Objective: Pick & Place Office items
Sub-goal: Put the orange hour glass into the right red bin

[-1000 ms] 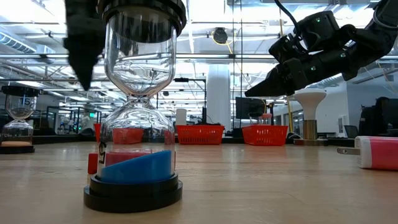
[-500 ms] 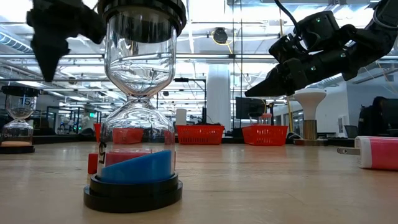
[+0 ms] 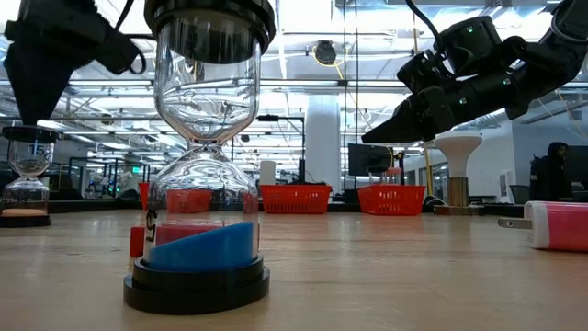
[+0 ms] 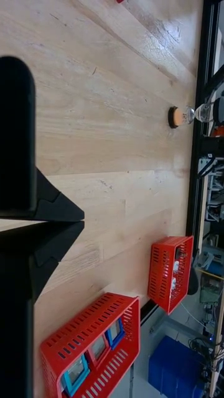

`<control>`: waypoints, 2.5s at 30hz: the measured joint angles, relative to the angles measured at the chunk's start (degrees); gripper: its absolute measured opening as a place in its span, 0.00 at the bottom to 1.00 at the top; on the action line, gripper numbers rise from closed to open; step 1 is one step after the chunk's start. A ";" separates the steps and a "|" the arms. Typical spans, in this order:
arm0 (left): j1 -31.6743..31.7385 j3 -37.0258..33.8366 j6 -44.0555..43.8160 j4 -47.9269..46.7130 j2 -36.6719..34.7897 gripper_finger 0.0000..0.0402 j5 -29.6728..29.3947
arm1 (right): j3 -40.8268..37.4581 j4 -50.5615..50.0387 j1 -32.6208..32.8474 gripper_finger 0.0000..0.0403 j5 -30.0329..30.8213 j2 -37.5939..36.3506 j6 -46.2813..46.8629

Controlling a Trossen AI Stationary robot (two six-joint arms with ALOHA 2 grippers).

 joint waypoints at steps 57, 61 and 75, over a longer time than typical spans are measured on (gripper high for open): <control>27.64 36.14 73.53 25.55 39.98 0.53 -3.50 | 0.00 -0.04 -0.01 0.01 0.20 0.00 -0.03; 27.67 36.95 74.28 26.23 41.06 0.53 -3.57 | 0.00 -0.04 0.00 0.01 0.20 0.01 -0.07; 27.78 36.52 72.49 28.39 41.73 0.79 -5.55 | 0.00 -0.02 0.00 0.01 0.20 0.01 -0.28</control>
